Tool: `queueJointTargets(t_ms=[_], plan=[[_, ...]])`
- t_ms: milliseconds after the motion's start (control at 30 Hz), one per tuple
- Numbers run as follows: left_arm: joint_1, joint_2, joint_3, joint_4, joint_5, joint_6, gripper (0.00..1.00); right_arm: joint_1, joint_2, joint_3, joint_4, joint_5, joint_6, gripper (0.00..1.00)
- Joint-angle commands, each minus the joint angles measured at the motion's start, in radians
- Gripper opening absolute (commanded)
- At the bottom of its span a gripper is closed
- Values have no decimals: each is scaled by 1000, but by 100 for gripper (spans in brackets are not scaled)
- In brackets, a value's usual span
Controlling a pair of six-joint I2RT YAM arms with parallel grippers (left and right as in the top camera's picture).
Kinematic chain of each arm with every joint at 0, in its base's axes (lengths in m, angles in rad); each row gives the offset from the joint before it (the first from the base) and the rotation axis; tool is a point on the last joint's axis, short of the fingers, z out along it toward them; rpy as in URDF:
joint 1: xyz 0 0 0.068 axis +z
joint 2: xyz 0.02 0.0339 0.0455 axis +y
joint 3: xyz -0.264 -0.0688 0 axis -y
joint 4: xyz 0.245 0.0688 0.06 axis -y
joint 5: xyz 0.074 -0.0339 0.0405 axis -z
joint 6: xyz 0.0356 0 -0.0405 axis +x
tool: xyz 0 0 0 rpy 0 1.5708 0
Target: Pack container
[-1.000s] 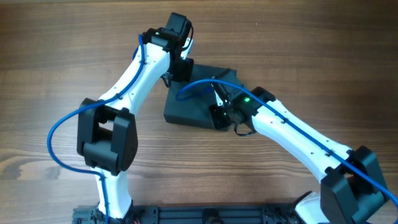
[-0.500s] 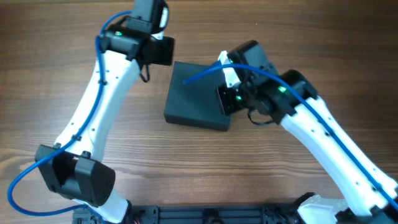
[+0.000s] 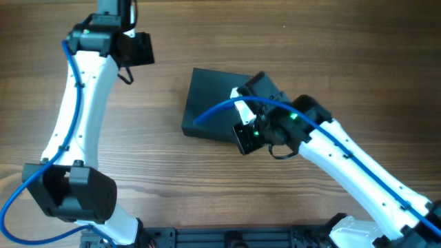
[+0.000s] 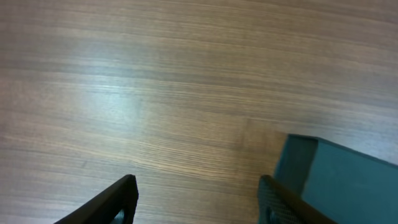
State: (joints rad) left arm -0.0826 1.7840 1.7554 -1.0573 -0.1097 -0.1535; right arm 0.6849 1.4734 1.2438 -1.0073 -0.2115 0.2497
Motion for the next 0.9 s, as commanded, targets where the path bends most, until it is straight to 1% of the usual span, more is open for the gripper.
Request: queueJointTargets(t_ms=[0, 133, 400, 700, 867], plan=[[7, 2, 12, -9, 35, -20, 65, 2, 10, -132, 73, 29, 22, 6], [6, 2, 12, -8, 40, -20, 65, 2, 10, -212, 149, 35, 14, 5], [6, 2, 12, -14, 76, -20, 64, 2, 15, -307, 254, 85, 14, 6], [6, 2, 12, -35, 76, -20, 64, -5, 138, -320, 329, 85, 20, 4], [6, 2, 12, -39, 76, -19, 64, -43, 177, -320, 369, 91, 28, 4]])
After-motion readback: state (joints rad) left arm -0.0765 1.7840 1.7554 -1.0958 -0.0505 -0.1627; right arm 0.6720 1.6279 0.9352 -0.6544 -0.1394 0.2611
